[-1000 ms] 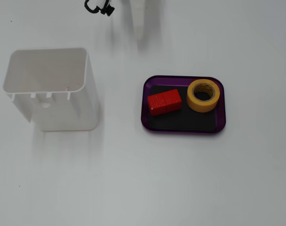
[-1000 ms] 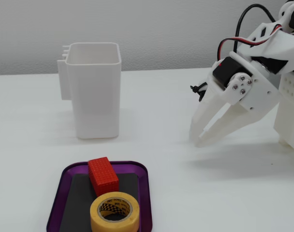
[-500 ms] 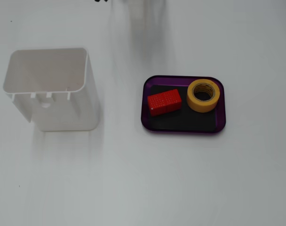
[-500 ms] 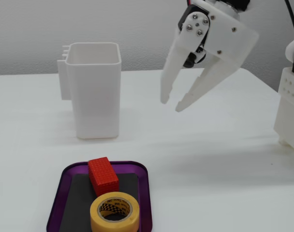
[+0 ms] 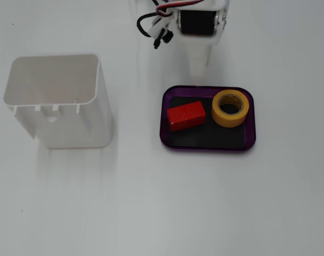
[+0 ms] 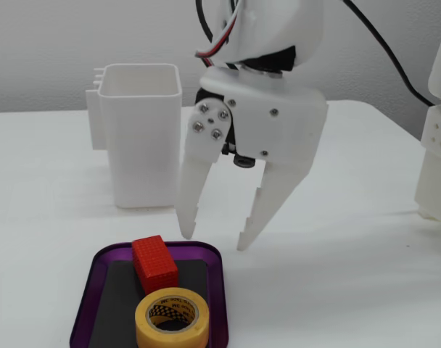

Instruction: Remove the yellow tape from the box.

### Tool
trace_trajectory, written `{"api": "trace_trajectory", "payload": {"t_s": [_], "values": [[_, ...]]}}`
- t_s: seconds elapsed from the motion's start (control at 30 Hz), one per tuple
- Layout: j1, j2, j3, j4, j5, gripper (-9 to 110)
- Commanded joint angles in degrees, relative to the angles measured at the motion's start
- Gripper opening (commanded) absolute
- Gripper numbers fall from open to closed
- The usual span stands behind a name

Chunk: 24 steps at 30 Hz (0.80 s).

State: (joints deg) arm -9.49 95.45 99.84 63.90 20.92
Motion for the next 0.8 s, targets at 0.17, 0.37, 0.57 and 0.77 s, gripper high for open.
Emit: {"api": "trace_trajectory", "payload": {"t_s": [0.17, 0.37, 0.57, 0.77], "values": [[-5.54, -0.44, -2.64, -4.13, 0.44, 14], [-9.93, -0.62, -2.64, -7.73, 0.44, 14], [-9.4, -1.49, -2.55, -9.76, 0.44, 14], [-9.4, -9.84, -2.81, -10.02, 0.97, 14]]}}
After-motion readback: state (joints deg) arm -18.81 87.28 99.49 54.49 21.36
